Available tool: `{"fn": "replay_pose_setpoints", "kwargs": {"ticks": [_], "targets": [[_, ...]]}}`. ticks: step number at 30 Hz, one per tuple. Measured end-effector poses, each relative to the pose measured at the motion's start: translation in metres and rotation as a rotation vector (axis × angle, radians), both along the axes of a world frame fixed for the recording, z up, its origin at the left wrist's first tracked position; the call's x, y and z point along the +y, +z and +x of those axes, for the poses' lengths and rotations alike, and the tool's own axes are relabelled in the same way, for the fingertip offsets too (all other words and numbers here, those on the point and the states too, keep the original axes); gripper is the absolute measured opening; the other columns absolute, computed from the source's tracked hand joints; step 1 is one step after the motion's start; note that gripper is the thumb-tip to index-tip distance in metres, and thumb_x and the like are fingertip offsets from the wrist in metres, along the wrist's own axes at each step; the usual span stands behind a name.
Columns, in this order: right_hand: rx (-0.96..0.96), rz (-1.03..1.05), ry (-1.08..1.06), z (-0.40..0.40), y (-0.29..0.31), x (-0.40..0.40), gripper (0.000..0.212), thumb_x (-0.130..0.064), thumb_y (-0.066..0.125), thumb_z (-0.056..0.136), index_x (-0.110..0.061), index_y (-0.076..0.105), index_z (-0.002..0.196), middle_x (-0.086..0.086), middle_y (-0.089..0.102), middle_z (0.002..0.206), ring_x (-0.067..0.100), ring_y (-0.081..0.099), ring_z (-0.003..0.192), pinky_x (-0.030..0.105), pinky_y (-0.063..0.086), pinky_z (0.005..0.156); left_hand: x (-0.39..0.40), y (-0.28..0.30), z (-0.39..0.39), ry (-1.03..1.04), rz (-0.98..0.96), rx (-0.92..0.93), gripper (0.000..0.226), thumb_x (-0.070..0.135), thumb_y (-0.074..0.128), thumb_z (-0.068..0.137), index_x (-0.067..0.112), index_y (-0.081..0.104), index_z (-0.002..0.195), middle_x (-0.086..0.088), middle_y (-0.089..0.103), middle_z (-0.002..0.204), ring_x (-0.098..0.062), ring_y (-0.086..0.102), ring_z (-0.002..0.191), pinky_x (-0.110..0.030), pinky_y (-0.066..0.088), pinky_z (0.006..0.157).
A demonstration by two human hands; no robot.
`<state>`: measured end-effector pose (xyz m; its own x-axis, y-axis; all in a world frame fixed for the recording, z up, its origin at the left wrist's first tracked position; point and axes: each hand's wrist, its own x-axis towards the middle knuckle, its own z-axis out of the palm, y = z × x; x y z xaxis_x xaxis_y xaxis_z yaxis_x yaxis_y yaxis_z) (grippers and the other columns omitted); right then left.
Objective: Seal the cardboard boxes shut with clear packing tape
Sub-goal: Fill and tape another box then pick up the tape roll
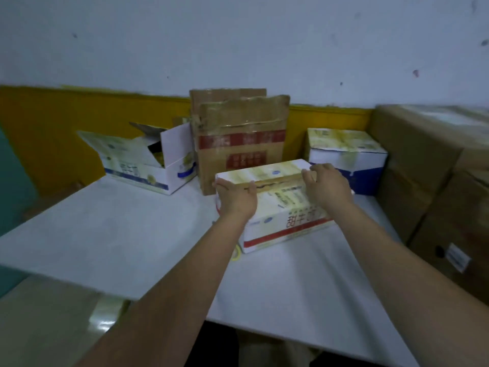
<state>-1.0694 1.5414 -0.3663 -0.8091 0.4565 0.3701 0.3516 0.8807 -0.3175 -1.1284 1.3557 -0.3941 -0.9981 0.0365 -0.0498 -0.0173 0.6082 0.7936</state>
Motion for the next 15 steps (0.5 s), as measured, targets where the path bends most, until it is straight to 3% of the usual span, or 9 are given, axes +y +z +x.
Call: {"fn": "replay_pose_setpoints", "kwargs": {"ticks": [3,5,8,10,15], "targets": [[-0.288,-0.035,-0.039,-0.023,-0.005,0.030,0.087,-0.075,0.012,0.079,-0.016,0.051,0.130,0.012,0.058,0.127,0.034,0.058,0.108,0.049,0.051,0.091,0.008,-0.018,-0.015,0.093,0.174,-0.023,0.108,0.046,0.057,0.099,-0.001,-0.024,0.152,-0.020,0.012,0.167,-0.038,0.034,0.146,-0.047,0.036,0.116],[-0.357,-0.081,-0.100,-0.029,-0.003,0.035,0.083,-0.082,0.022,0.082,-0.019,0.046,0.130,0.008,0.063,0.114,0.029,0.062,0.099,0.044,0.053,0.086,0.008,-0.027,-0.025,0.147,0.277,-0.047,0.105,0.045,0.062,0.095,0.003,-0.013,0.156,-0.018,0.030,0.161,-0.039,0.045,0.137,-0.052,0.042,0.111],[-0.324,-0.066,-0.148,-0.030,-0.005,0.036,0.082,-0.082,0.035,0.084,-0.017,0.044,0.132,0.007,0.065,0.110,0.028,0.064,0.099,0.039,0.052,0.076,0.006,-0.034,-0.031,0.143,0.267,-0.044,0.075,0.046,0.056,0.097,0.005,0.029,0.154,-0.017,0.049,0.149,-0.039,0.055,0.127,-0.050,0.046,0.106],[-0.287,-0.054,-0.165,-0.028,-0.010,0.038,0.082,-0.083,0.038,0.083,-0.017,0.045,0.132,0.007,0.065,0.114,0.029,0.064,0.102,0.036,0.048,0.069,0.005,-0.031,-0.023,0.135,0.300,-0.023,0.053,0.037,0.051,0.102,0.008,0.044,0.146,-0.015,0.059,0.139,-0.038,0.060,0.120,-0.047,0.051,0.101],[-0.218,-0.097,-0.219,-0.014,-0.014,0.037,0.063,-0.068,0.038,0.093,-0.016,0.048,0.127,0.009,0.063,0.118,0.029,0.062,0.104,0.034,0.043,0.067,-0.001,-0.023,-0.005,0.096,0.352,-0.015,0.048,0.030,0.042,0.107,0.010,0.038,0.150,-0.017,0.059,0.137,-0.038,0.059,0.119,-0.037,0.048,0.087]]}}
